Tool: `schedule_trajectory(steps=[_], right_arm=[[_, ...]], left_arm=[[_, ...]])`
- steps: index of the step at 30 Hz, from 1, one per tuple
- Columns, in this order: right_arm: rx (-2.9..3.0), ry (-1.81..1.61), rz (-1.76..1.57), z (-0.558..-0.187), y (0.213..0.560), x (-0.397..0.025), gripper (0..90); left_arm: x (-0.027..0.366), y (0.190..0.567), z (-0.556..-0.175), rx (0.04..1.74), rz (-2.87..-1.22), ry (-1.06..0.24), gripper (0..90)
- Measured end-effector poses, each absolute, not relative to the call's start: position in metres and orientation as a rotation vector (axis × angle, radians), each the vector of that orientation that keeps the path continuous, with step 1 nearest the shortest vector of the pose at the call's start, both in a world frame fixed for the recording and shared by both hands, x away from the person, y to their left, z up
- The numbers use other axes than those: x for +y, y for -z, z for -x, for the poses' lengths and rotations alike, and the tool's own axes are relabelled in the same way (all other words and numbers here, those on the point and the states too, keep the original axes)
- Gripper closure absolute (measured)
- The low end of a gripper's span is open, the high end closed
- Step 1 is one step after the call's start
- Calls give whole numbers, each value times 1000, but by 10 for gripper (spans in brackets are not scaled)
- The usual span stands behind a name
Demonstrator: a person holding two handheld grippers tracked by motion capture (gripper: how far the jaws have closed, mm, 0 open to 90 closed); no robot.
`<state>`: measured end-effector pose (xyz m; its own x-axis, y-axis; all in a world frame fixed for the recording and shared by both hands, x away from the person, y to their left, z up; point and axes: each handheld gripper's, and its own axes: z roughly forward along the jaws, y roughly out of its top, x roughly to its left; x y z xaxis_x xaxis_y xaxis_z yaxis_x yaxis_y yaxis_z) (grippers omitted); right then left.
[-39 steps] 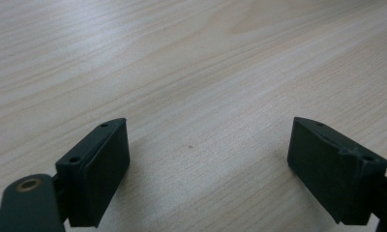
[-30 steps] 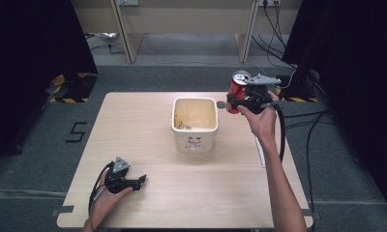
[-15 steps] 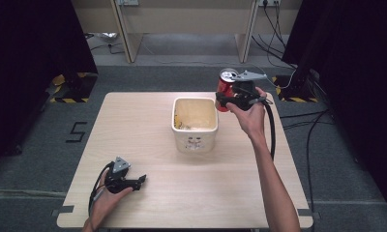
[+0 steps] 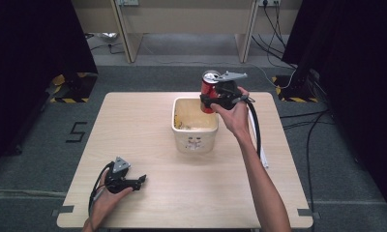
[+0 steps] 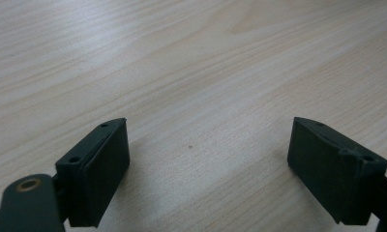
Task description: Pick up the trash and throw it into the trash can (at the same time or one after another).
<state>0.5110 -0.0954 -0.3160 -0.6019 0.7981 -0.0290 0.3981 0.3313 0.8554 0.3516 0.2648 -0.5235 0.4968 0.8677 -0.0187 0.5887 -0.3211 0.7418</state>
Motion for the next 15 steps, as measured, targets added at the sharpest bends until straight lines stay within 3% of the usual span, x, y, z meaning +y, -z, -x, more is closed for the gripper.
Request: schedule_trajectory(steps=[15], right_arm=[[2258, -1147, -1033, -522, 338, -61, 342]], left_arm=[[265, 523, -351, 1186, -2042, -503, 142]])
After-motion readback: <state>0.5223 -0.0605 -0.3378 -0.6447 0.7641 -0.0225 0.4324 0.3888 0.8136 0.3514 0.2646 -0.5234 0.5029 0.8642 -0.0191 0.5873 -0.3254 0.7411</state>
